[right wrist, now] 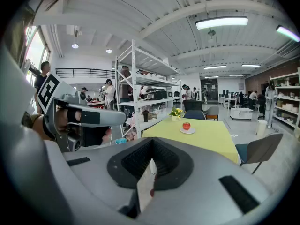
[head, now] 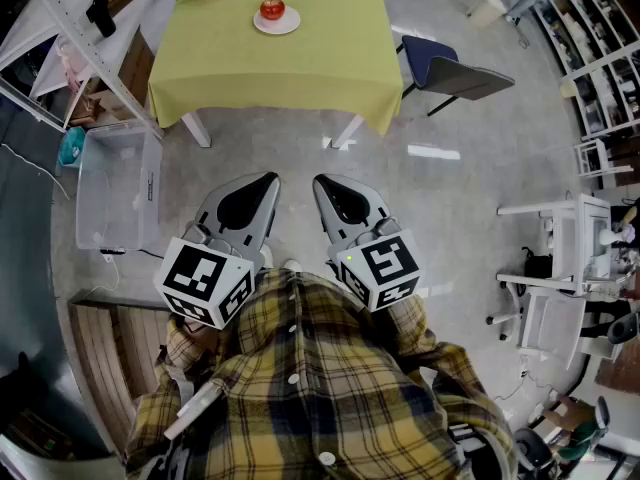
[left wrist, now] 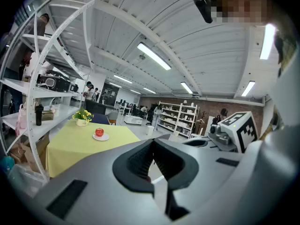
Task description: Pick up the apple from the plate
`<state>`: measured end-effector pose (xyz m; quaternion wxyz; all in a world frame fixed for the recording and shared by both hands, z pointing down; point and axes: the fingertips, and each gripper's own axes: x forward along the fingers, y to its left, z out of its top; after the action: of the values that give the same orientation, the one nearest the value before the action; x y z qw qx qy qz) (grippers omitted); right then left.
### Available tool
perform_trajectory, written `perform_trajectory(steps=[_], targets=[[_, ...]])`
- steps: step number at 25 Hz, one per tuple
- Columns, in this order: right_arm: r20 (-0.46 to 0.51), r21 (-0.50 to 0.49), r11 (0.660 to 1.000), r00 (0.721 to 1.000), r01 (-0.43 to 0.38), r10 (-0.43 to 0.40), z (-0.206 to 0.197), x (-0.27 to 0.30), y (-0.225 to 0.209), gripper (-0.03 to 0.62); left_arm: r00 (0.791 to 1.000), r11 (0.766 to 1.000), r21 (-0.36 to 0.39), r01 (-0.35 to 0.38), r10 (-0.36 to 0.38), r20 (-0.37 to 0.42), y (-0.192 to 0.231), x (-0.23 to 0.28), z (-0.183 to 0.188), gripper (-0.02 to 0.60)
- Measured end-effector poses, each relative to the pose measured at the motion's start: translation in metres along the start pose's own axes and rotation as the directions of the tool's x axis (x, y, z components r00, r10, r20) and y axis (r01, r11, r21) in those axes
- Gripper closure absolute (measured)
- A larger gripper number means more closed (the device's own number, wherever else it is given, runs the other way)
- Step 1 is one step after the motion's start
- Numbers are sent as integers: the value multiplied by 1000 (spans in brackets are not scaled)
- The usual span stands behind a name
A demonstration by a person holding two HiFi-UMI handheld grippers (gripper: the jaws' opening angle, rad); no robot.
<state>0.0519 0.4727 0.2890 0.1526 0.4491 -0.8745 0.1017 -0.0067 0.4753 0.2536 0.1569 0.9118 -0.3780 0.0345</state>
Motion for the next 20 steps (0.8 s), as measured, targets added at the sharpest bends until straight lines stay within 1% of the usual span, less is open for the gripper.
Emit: perform_trajectory(steps=[7, 13, 20], targets=[[20, 9, 1000, 1000, 20, -20, 7, 8, -6, 597, 1000, 1000, 0, -1, 1, 2, 7, 1, 0, 574], [27, 21, 999, 999, 27, -27, 6, 25, 1, 597, 1000, 1000, -5, -2, 2, 1, 30, -7, -6, 574], [35, 42, 997, 997, 64, -66, 1, 47, 11, 597, 1000, 1000, 4, 14, -14, -5, 57, -16, -9, 574]])
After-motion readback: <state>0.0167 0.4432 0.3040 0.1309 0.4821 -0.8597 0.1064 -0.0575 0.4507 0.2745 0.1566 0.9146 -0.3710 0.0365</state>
